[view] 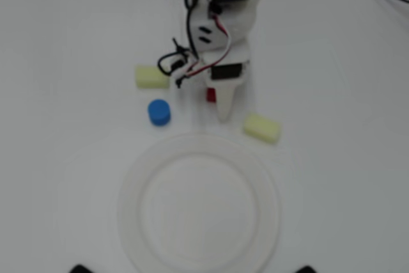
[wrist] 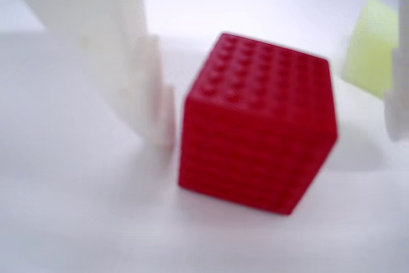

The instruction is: Grasp a red block and put it in the dish.

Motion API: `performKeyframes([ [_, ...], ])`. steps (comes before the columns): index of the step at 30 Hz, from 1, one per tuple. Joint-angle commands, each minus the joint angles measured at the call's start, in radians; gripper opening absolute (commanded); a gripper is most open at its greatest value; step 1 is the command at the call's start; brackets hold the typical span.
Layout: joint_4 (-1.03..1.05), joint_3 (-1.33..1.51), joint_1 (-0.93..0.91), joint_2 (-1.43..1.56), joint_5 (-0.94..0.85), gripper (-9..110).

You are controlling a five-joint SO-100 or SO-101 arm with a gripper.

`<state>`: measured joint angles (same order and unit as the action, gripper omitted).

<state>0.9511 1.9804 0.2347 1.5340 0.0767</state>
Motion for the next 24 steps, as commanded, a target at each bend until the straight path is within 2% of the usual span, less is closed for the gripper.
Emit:
performKeyframes([
  [1,-0.009,-0.026,-0.011,-0.002,-0.011,22],
  [4,-0.008,-0.026,-0.015,-0.002,-0.014,12],
  [6,-0.006,-0.026,-0.02,-0.002,-0.014,0],
  [11,0.0,-0.026,-0.04,0.052,-0.023,0],
  [16,-0.025,-0.048,-0.087,0.213,-0.109,0],
  [24,-0.345,-0.032,-0.13,0.382,-0.331,0],
])
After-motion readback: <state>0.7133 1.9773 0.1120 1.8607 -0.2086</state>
